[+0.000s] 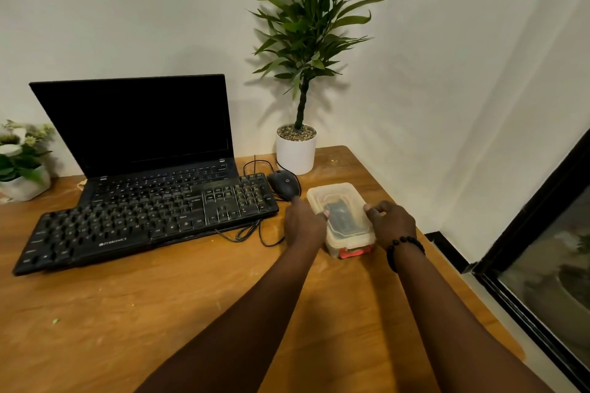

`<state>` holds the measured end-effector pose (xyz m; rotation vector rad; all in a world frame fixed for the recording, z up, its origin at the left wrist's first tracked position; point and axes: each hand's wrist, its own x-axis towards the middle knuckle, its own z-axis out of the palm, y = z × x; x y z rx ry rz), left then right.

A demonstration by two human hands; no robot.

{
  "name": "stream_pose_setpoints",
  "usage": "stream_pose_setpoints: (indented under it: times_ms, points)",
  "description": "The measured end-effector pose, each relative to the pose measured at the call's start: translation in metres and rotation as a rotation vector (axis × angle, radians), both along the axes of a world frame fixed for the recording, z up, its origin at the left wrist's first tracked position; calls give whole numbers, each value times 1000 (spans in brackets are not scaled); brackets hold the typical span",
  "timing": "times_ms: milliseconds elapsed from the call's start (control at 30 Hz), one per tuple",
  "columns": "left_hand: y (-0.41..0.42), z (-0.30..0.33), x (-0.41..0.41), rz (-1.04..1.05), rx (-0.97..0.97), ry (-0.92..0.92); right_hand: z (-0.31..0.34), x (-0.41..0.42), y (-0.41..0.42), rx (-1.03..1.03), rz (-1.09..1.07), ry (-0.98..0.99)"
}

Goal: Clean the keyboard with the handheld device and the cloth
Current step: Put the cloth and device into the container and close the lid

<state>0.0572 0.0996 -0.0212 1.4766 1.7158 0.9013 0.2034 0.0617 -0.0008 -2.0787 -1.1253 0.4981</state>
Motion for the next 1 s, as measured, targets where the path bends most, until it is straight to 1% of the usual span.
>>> stream_pose_setpoints:
  times_ms: [33,67,100,133,200,233,300,367,433,467,567,667,767,867,933,967,1000]
  points:
    - [-5,1,1,-26,160,132,-3,1,-2,-1,-35,48]
    - [-12,6,0,-87,346,179,-7,1,-6,-16,-79,101]
    - [-19,12,-1,-201,465,190,-11,1,-10,-43,-112,156]
    - [-24,15,-3,-353,533,221,-15,1,-15,-74,-116,210]
    - [-30,14,-7,-617,529,373,-19,-1,-24,-112,-85,295]
    - [-32,12,-7,-676,525,432,-19,-2,-28,-124,-70,308]
    - [-35,14,-8,-681,535,470,-17,-3,-32,-131,-63,345]
    - [-37,19,-10,-730,493,529,-13,-2,-36,-135,-90,474]
    - [-40,25,-13,-836,433,667,-1,-4,-43,-116,-120,636]
    - [-42,27,-15,-867,417,734,2,-4,-46,-109,-121,687]
    - [-52,25,-15,-828,483,856,9,-6,-53,-80,-56,679]
    - [-56,22,-8,-733,587,837,4,-1,-61,-57,32,689]
    - [-54,22,-6,-661,623,761,-1,4,-67,-13,94,651]
    - [-54,19,0,-593,602,650,-10,3,-65,2,77,513]
    - [-54,21,3,-558,596,607,-15,0,-62,-13,39,436]
    - [-53,22,4,-550,585,584,-16,-1,-61,-5,20,378]
    - [-50,23,3,-550,558,548,-15,-1,-60,17,8,277]
